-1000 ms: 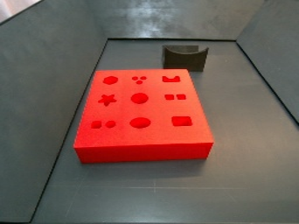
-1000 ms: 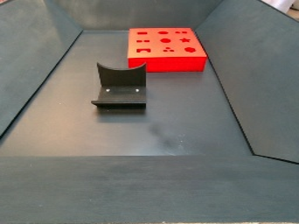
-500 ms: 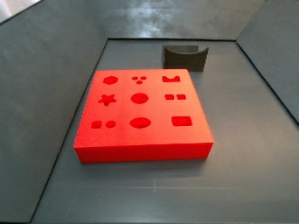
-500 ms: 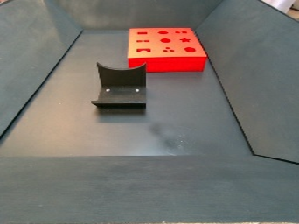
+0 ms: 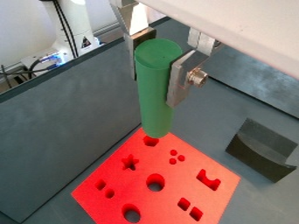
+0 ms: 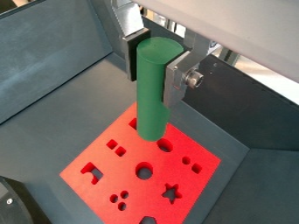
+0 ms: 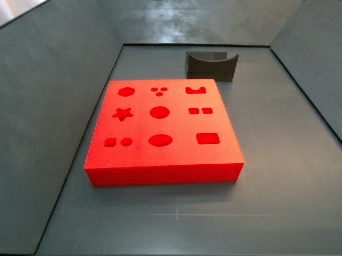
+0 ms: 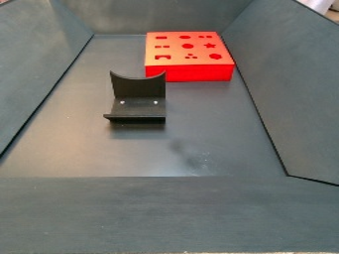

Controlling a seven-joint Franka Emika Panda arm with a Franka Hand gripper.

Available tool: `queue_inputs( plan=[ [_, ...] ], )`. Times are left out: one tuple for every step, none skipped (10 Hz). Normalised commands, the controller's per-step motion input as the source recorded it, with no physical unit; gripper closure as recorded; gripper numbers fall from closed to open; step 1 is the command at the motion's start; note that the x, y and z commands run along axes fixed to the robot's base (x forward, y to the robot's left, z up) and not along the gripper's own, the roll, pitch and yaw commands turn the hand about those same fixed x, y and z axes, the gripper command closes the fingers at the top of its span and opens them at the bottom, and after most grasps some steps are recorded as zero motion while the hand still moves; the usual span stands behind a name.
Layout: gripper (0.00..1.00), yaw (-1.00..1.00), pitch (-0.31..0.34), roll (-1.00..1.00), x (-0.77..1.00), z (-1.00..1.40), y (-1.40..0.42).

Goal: Pick up the round object. Move up. Place the round object on the fixture. Regrasp the round object. Move to above the board. Insert the round object.
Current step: Insert the round object.

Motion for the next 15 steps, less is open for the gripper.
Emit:
queue_inputs(
  plan=[
    [1.00,-0.02,0.000,0.00,-0.01,0.00,0.00],
    [1.00,-0.01,0.000,0.00,-0.01,0.00,0.00],
    [1.00,0.00,0.000,0.00,-0.01,-0.01,0.00],
    [1.00,0.00,0.000,0.01,0.00,-0.01,0.00],
    [1.00,0.00,0.000,0.00,0.03,0.00,0.00],
    [1.00,-0.02,-0.074,0.07,0.00,-0.59,-0.11],
    [1.00,0.00,-0.147,0.10,0.00,-0.96,-0.18],
    [1.00,0.00,-0.131,0.09,-0.05,-1.00,-0.16],
    [1.00,0.00,-0.117,0.12,-0.02,-0.98,-0.11],
    [1.00,0.00,-0.109,0.14,-0.01,-0.96,-0.09],
    [1.00,0.00,-0.107,0.14,-0.03,-0.98,-0.13],
    [1.00,0.00,-0.119,0.06,0.00,-1.00,-0.21],
    [1.00,-0.04,-0.066,0.00,0.02,-1.00,0.00],
    [1.00,-0.02,-0.033,-0.05,0.10,-1.00,0.21],
    [1.00,-0.03,-0.050,-0.08,0.11,-0.97,0.21]
  ],
)
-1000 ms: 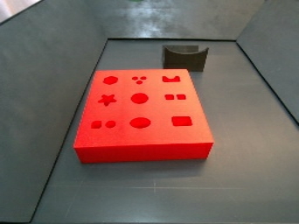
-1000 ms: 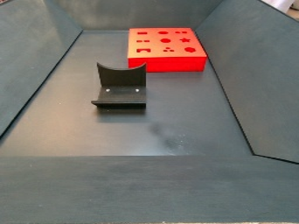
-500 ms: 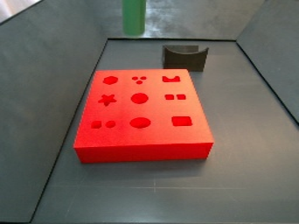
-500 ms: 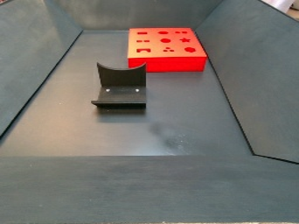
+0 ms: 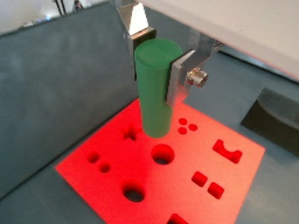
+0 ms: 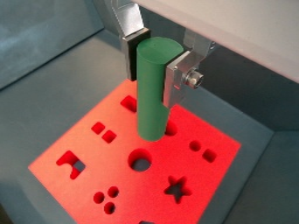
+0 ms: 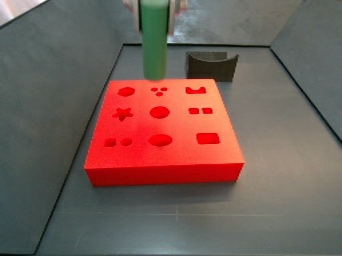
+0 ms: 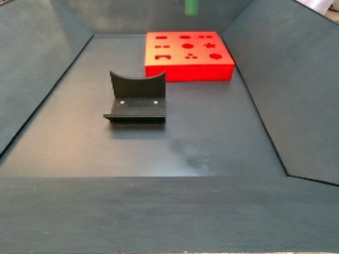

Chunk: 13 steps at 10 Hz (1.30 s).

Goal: Pick up the round object. Move up. Place the round object on the fixture. Regrasp the round object. Move to above the board. Insert the round object.
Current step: Insert the round object.

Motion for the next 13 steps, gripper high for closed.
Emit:
queue_inputs(
  plan=[
    [1.00,-0.08,-0.060,-0.10,0.06,-0.92,0.25],
    [1.00,-0.10,-0.046,-0.06,0.01,-0.96,0.31],
    [1.00,-0.09,-0.039,-0.07,0.00,-0.89,0.31],
    [1.00,-0.03,0.000,0.00,0.00,-0.29,0.05],
    [1.00,0.00,-0.004,0.00,0.02,-0.07,-0.02],
    [1.00,-0.04,-0.114,-0.04,0.00,-0.49,-0.15],
    [1.00,-0.06,-0.091,-0.10,0.00,-0.25,0.00],
    [1.00,-0.04,-0.049,-0.07,0.00,-0.12,0.01],
    [1.00,0.00,0.000,-0.02,0.07,-0.19,0.10],
    [1.00,0.00,0.000,-0.03,0.06,-0.19,0.16],
    [1.00,0.00,0.000,-0.06,0.15,-0.08,0.25],
    [1.00,-0.02,0.000,0.00,0.03,-0.11,0.08],
    [1.00,-0.05,0.000,0.00,0.00,-0.12,0.00]
  ],
)
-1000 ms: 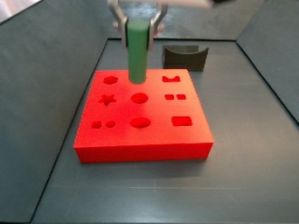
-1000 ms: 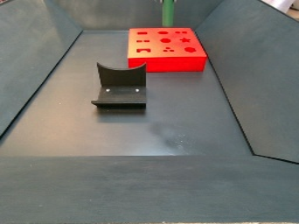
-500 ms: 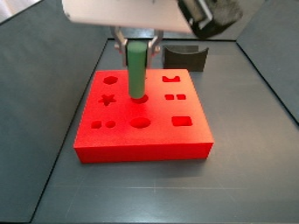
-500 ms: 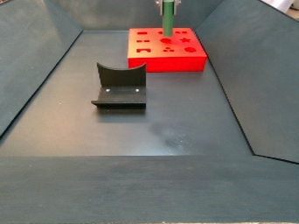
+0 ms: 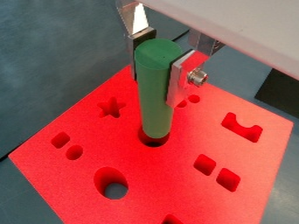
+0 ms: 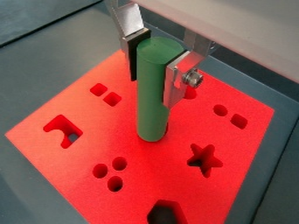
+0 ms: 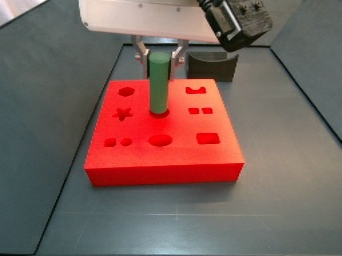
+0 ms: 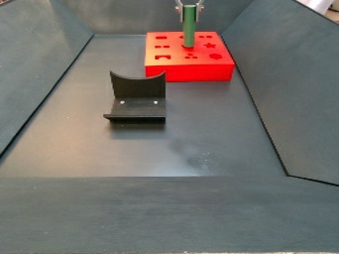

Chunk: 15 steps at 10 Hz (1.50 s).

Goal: Pick up the round object. Move up. Place the round object on the fixture. Regrasp the round object. Move to above the board. Insert the round object.
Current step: Insert the round object.

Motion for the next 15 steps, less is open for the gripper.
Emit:
queue_inputs(
  plan=[
    [1.00,-0.01,0.000,0.01,0.00,-0.10,-0.06],
    [1.00,0.00,0.000,0.05,0.00,-0.04,-0.15],
    [1.00,0.00,0.000,0.05,0.00,-0.03,-0.12],
    [1.00,0.00,0.000,0.05,0.00,-0.03,-0.12],
    [1.00,0.00,0.000,0.03,0.00,-0.07,-0.07],
    [1.00,0.00,0.000,0.05,0.06,-0.15,-0.08],
    [1.00,0.00,0.000,0.05,0.16,-0.15,-0.09],
    [1.00,0.00,0.000,0.03,0.13,-0.14,-0.05],
    [1.00,0.00,0.000,0.03,0.10,-0.14,-0.03],
    [1.00,0.00,0.019,0.03,0.19,-0.14,0.00],
    [1.00,0.00,0.000,0.00,0.04,-0.09,0.08],
    [1.00,-0.01,0.000,0.00,0.00,-0.10,0.07],
    [1.00,0.00,0.000,0.00,0.00,-0.10,0.04],
    [1.00,-0.01,-0.033,0.02,0.00,-0.30,0.00],
    [1.00,-0.07,-0.191,0.06,0.00,-0.83,-0.15]
  ],
)
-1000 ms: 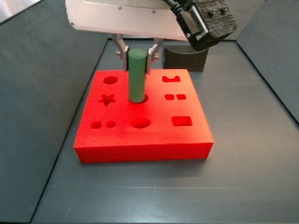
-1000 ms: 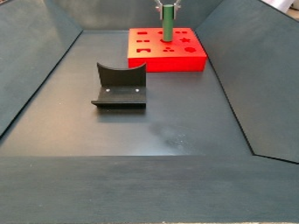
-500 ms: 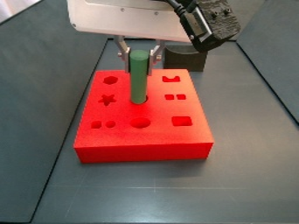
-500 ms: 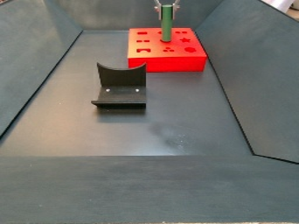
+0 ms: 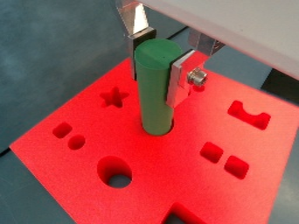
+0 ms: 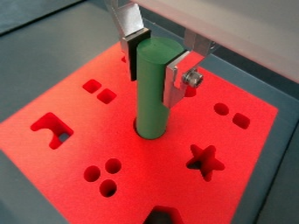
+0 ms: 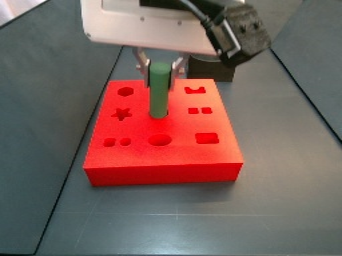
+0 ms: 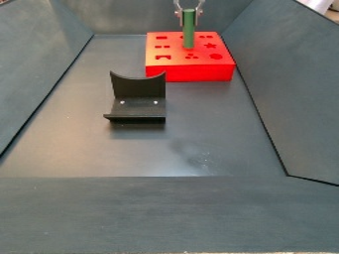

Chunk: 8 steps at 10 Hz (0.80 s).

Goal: Pick up the round object. Move up. Place the round object on the fixture. Regrasp the round object. Move to above the board. Insert the round object.
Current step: Insert the round object.

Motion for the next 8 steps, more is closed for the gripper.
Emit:
queue_inputs(
  plan=[
    [1.00,-0.06,-0.207,0.00,0.00,-0.88,-0.17],
    [1.00,-0.05,-0.207,-0.01,0.00,-0.87,-0.10],
    [1.00,-0.04,-0.210,-0.02,0.00,-0.86,-0.03],
    [1.00,-0.01,-0.203,-0.02,0.00,-0.87,0.00],
    [1.00,0.00,-0.191,-0.01,0.00,-0.89,0.00],
    [1.00,0.00,-0.183,0.00,0.00,-0.91,0.00],
    [1.00,-0.02,-0.166,0.00,0.00,-0.93,0.00],
    [1.00,-0.07,-0.193,0.00,0.00,-0.55,0.00]
  ],
)
